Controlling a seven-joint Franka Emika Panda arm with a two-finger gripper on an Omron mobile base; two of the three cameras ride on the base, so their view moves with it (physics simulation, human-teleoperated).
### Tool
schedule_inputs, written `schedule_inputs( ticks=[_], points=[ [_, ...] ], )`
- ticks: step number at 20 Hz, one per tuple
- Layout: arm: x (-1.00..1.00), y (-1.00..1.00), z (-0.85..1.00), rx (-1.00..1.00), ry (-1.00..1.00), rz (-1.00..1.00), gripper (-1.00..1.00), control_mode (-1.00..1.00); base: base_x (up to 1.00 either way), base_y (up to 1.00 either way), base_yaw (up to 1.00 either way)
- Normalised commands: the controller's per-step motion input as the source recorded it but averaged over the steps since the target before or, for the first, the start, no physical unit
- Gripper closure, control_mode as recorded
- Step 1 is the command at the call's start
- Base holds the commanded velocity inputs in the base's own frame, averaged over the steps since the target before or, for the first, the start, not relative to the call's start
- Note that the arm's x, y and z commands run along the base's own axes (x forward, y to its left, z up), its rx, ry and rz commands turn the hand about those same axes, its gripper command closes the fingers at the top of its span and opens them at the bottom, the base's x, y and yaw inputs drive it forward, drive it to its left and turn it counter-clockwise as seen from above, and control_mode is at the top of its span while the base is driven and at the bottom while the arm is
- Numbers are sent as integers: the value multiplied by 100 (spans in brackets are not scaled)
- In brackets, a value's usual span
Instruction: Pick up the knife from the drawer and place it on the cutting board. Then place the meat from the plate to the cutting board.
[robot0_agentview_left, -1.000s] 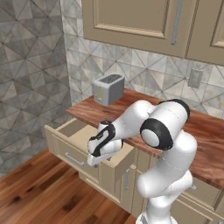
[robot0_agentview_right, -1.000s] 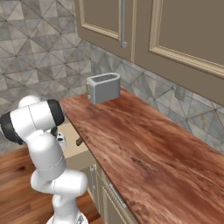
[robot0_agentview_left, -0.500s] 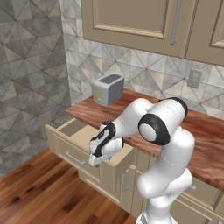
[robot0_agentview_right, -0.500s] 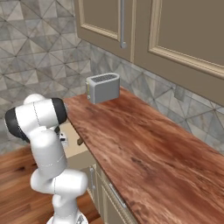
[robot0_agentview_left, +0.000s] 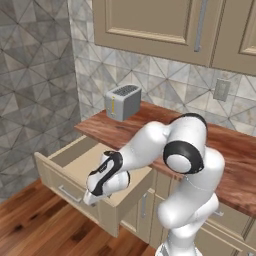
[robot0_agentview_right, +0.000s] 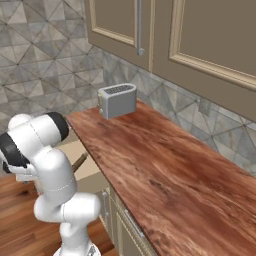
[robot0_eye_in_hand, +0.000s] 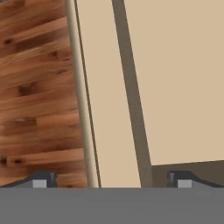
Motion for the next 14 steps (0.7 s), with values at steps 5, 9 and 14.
schedule_inputs(
  ticks=[5, 9, 14],
  points=[
    [-43, 100, 0, 8, -3, 1, -100, -100, 0, 0, 0],
    [-43, 92, 2, 5, -16, 0, -100, -100, 0, 0, 0],
    [-5, 10, 0, 2, -1, 0, -100, -100, 0, 0, 0]
  ],
)
